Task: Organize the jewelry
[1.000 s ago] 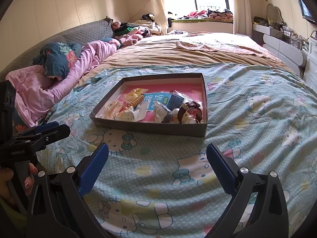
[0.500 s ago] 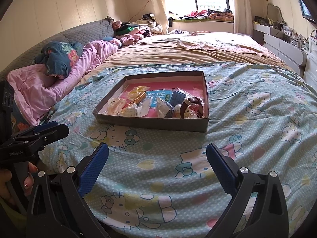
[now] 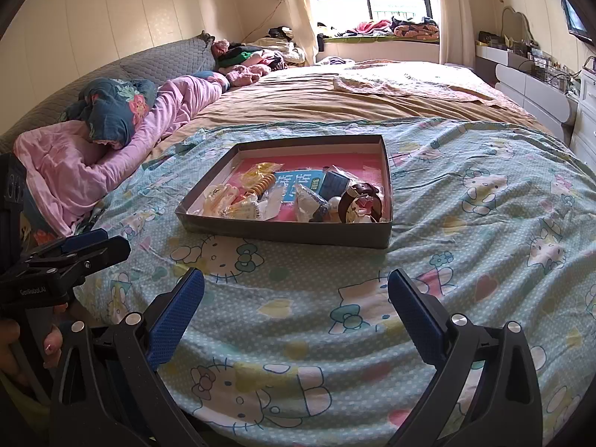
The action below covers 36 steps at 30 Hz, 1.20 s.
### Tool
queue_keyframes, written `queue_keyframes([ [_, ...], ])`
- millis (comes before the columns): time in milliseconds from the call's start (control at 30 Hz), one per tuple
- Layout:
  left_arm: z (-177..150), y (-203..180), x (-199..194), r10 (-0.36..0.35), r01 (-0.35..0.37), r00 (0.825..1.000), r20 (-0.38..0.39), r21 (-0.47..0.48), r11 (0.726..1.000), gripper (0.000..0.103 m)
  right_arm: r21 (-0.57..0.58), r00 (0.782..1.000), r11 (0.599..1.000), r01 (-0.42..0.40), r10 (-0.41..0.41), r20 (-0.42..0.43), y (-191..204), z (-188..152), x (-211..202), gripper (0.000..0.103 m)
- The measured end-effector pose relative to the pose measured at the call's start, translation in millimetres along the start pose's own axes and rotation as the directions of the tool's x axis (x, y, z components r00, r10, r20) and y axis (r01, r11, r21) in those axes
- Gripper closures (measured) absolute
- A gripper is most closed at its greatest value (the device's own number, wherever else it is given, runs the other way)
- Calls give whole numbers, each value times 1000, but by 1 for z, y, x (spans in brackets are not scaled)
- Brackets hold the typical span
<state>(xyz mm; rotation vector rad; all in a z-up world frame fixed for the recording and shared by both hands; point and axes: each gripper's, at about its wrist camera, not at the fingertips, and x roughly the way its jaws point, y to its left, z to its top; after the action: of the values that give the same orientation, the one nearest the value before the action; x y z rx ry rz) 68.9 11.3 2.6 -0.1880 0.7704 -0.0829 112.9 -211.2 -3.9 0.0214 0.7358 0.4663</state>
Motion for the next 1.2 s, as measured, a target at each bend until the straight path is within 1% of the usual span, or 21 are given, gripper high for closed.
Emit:
queue_keyframes([
  [367, 0, -2, 0, -3, 2, 1000, 6, 7, 1000, 10, 2, 1000, 1000, 0, 0, -2, -1, 0, -2, 5],
  [800, 1, -4, 1, 28, -28, 1000, -2, 9, 1000, 10, 3, 1000, 1000, -1, 1, -3, 0, 0, -2, 5],
  [1200, 2, -1, 4, 31, -31, 999, -10, 2, 1000, 10, 1, 1000, 1000, -1, 1, -5, -2, 1, 0, 5],
])
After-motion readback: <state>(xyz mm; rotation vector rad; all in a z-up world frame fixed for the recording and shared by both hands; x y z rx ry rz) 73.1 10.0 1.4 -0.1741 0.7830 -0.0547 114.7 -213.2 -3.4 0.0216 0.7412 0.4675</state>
